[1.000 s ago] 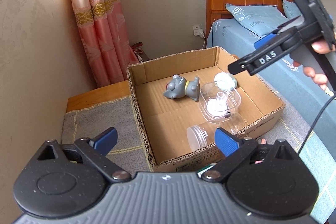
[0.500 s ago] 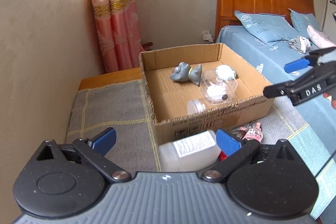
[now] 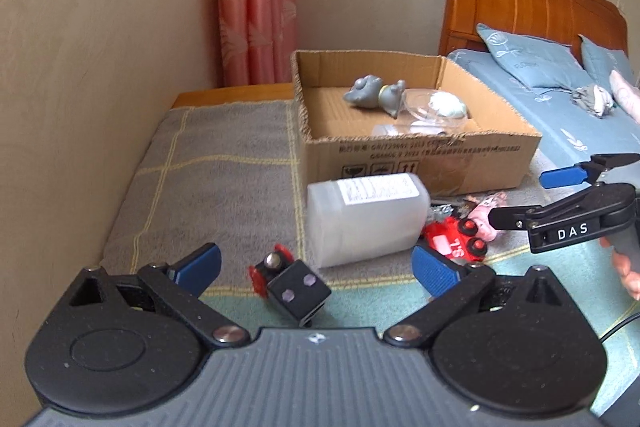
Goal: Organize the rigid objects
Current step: 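Move both open tools back toward the items left on the blanket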
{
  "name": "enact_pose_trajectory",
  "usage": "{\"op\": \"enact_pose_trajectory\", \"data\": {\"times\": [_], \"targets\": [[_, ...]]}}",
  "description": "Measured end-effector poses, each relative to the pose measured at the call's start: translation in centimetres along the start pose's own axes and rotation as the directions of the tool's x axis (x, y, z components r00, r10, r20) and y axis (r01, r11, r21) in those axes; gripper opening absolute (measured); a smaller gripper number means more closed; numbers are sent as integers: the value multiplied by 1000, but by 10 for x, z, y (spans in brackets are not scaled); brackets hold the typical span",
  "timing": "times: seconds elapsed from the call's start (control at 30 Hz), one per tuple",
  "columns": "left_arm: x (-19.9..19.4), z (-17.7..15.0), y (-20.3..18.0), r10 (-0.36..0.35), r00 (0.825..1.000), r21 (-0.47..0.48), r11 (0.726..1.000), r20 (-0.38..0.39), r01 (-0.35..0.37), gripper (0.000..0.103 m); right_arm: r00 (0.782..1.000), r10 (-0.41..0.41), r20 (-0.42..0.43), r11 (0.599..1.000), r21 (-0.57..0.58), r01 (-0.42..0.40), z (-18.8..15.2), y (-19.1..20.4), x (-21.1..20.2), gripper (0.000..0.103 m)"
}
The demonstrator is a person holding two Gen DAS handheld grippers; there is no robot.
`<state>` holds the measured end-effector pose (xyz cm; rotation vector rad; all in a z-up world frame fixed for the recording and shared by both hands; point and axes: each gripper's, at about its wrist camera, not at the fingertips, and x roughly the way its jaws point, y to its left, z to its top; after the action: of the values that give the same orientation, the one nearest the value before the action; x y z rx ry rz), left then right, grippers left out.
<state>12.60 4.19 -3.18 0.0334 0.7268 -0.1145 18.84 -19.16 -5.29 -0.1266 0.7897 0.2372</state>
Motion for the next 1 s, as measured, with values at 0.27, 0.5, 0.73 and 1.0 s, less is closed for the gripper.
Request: {"op": "enact_pose_trajectory", "data": {"times": [0.27, 0.5, 0.73, 1.0], "targets": [[3, -9, 2, 4, 1000, -5, 1000, -20, -4, 101, 1000, 23, -7, 998, -64, -23, -6, 13, 14, 74], [7, -12, 0, -6, 1000, 3, 1000, -26, 6, 101, 999, 48, -15, 995, -86, -50, -10, 18, 16, 57], [10, -19, 1, -13, 999, 12, 1000, -34, 14, 101, 1000, 3, -21, 999, -40, -3, -24, 10, 2, 57], [21, -25, 19, 20, 999, -29, 999, -35, -21, 101, 998, -60, -31, 998, 16, 60, -54, 9, -26, 57]]}}
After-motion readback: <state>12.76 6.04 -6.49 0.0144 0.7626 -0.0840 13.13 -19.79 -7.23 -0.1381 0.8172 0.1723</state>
